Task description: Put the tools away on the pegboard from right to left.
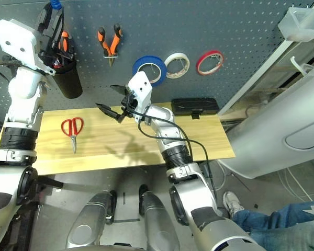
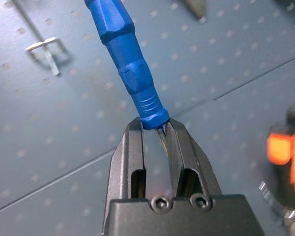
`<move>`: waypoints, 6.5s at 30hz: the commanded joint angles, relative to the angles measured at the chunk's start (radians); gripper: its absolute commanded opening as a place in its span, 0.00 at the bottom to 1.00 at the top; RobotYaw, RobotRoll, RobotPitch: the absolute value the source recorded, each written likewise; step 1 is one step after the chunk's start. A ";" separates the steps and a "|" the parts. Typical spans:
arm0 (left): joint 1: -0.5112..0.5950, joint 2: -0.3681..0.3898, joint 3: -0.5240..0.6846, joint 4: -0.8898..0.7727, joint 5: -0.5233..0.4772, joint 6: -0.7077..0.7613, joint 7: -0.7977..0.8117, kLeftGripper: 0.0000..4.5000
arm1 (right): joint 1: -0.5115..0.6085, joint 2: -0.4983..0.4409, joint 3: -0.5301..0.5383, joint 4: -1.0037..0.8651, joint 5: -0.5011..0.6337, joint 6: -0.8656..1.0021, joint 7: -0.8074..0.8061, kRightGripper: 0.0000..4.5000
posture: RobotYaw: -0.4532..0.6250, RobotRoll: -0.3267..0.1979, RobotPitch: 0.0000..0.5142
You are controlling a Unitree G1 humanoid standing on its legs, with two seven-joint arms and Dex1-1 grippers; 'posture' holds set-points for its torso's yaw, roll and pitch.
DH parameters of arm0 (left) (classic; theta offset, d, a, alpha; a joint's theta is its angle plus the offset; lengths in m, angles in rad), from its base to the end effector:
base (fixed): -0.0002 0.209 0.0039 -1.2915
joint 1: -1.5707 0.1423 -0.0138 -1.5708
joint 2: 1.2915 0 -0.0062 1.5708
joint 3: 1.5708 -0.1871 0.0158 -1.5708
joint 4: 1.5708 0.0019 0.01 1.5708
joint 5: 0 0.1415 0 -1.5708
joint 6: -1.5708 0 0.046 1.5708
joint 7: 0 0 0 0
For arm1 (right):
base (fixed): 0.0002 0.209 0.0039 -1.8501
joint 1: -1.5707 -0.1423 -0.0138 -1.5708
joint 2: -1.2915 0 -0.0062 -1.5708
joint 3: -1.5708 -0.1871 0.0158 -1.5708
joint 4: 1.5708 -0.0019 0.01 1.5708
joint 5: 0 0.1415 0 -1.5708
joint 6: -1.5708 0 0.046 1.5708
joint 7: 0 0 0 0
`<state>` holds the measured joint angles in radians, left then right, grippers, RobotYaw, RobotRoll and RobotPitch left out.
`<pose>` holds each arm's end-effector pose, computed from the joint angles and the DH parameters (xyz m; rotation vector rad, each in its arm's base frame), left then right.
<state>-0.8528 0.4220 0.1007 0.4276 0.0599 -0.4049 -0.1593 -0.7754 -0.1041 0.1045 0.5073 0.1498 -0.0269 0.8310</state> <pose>0.3243 0.2055 0.2328 0.4794 -0.8138 -0.1074 0.3341 -0.1034 0.1478 -0.1533 -0.2259 1.0703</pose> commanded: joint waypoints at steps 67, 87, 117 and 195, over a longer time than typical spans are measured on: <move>0.410 -0.087 -0.263 0.002 -0.010 0.082 -0.337 0.99 | 0.124 -0.138 -0.003 0.099 -0.048 -0.001 -0.061 1.00 | 0.55 0.62 0.50; 0.329 -0.129 -0.101 0.459 -0.003 0.241 -0.009 0.99 | 0.191 -0.043 0.066 -0.008 -0.101 0.250 -0.177 1.00 | 0.53 0.62 0.69; 0.244 -0.069 0.122 0.755 -0.114 0.257 0.178 0.99 | 0.236 -0.039 0.083 -0.190 -0.083 0.362 -0.187 1.00 | 0.47 0.62 0.71; 0.623 -0.056 0.294 -0.040 -0.190 0.047 0.195 0.01 | 0.102 0.005 0.080 -0.192 0.020 0.174 0.004 1.00 | 0.56 0.62 0.53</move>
<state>-0.2320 0.3580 0.3835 0.4188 -0.1260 -0.3424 0.0370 -0.6735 -0.1049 0.1778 0.3263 0.1593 0.1541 0.8290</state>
